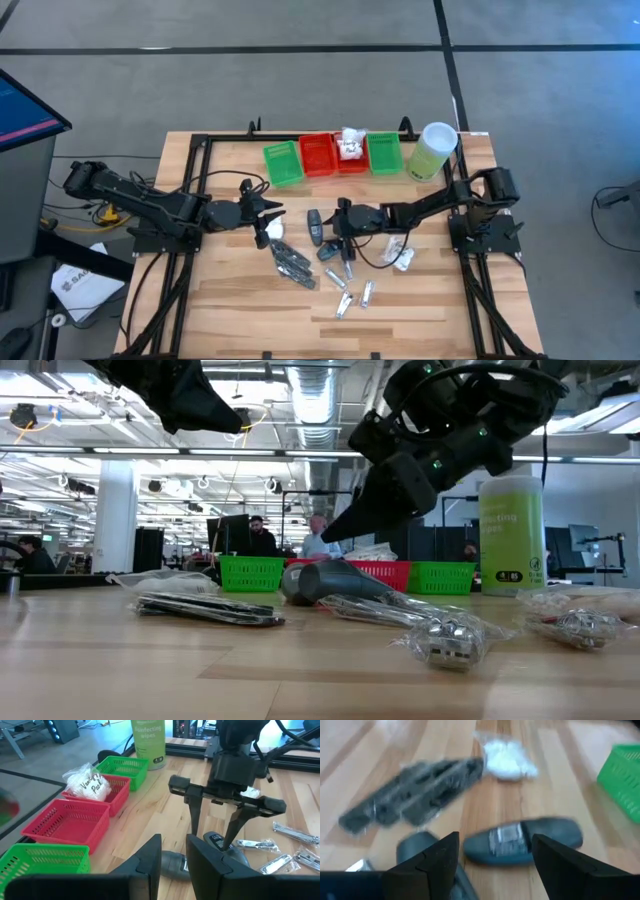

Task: Pick & Place Travel size toiletries
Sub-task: Put the gray deodorant into the right green bin

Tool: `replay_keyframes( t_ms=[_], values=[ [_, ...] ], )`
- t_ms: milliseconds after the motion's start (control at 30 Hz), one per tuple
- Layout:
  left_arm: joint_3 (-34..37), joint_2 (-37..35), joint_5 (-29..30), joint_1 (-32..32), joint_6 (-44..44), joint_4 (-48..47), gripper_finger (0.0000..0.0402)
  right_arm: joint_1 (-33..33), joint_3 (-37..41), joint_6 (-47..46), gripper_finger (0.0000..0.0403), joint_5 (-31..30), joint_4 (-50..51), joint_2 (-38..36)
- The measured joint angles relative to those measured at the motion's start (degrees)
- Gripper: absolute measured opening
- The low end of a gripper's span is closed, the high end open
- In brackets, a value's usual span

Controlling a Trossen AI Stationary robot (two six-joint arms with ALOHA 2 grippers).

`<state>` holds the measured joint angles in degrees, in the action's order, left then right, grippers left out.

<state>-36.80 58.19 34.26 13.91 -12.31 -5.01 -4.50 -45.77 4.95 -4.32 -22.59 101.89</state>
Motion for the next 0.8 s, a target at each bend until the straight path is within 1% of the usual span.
replay_keyframes(
  t_ms=[67,167,333,800],
  values=[
    [0.00,0.00,-0.01,0.00,0.01,0.01,0.0080,-0.32,0.08,-0.02,0.0240,0.33,2.01,0.02],
    [0.00,0.00,0.00,0.00,0.01,0.01,0.0080,-0.77,0.08,-0.26,0.0240,3.03,3.32,0.02],
    [0.00,0.00,0.00,0.00,0.80,0.01,0.0080,-1.96,0.08,-0.86,0.0240,6.03,3.32,0.02],
    [0.00,0.00,0.00,0.00,0.91,0.03,0.0080,-2.33,0.08,0.61,0.0240,6.03,3.47,0.17]
  ],
)
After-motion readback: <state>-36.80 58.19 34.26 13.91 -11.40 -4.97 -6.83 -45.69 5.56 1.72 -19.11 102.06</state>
